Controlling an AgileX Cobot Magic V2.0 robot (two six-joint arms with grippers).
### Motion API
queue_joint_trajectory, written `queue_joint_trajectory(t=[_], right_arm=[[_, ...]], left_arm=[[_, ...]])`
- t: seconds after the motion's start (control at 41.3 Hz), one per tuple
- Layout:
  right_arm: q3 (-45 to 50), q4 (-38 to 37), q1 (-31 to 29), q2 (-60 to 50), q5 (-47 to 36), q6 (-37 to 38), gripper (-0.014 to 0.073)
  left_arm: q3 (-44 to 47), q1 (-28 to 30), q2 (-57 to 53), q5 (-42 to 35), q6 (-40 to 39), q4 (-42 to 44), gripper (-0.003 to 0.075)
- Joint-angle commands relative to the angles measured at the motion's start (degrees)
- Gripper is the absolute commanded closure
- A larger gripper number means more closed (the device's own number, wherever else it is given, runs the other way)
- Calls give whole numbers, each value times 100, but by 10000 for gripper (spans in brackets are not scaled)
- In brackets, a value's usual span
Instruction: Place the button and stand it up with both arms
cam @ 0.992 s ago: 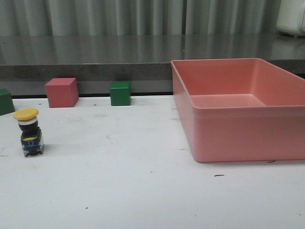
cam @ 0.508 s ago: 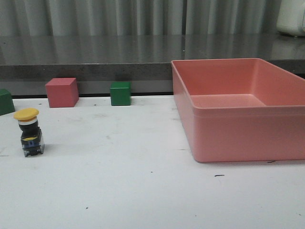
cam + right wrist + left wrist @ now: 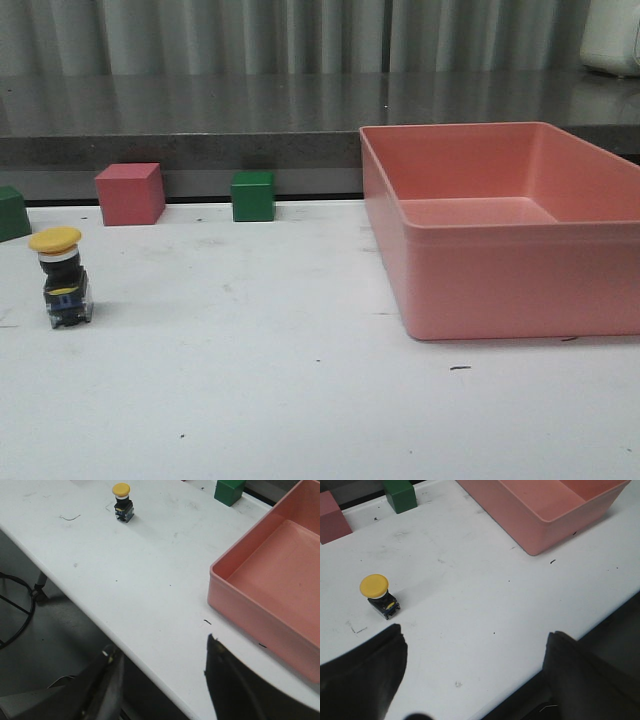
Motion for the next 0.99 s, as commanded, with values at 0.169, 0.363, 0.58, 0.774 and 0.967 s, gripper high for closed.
queue_joint_trajectory(t=[0.169,0.363,0.58,0.774,0.967], right_arm=[[-132,7,-29,18,-364,-83,253],[-132,7,-29,18,-364,-83,585],[-132,1,-29,18,-364,-83,661],[-132,1,-29,18,-364,-83,661],[-132,1,-29,18,-364,-83,661]], left_arm=[[-149,-37,11,-341,-1,-58,216],[-149,-37,11,-341,-1,36,529],[-149,-37,11,-341,-1,47,740],[-149,-37,11,-341,-1,47,740],[-149,-37,11,-341,-1,47,740]])
